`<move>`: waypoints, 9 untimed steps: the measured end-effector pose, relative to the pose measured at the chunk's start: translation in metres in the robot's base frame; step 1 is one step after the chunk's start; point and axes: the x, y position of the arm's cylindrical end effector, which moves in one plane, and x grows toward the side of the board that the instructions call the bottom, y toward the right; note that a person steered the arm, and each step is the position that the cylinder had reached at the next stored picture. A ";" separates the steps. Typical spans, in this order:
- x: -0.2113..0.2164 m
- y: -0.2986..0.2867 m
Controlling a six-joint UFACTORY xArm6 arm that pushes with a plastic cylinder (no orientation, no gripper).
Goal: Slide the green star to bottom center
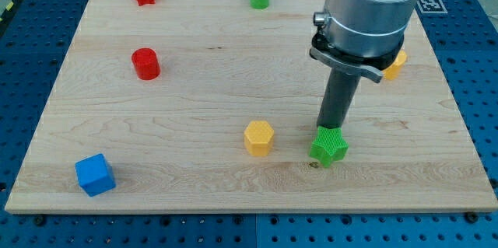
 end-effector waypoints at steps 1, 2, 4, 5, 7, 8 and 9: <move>-0.001 0.032; 0.004 0.037; 0.026 0.013; 0.025 -0.005; 0.033 -0.019; 0.033 -0.037; 0.033 -0.059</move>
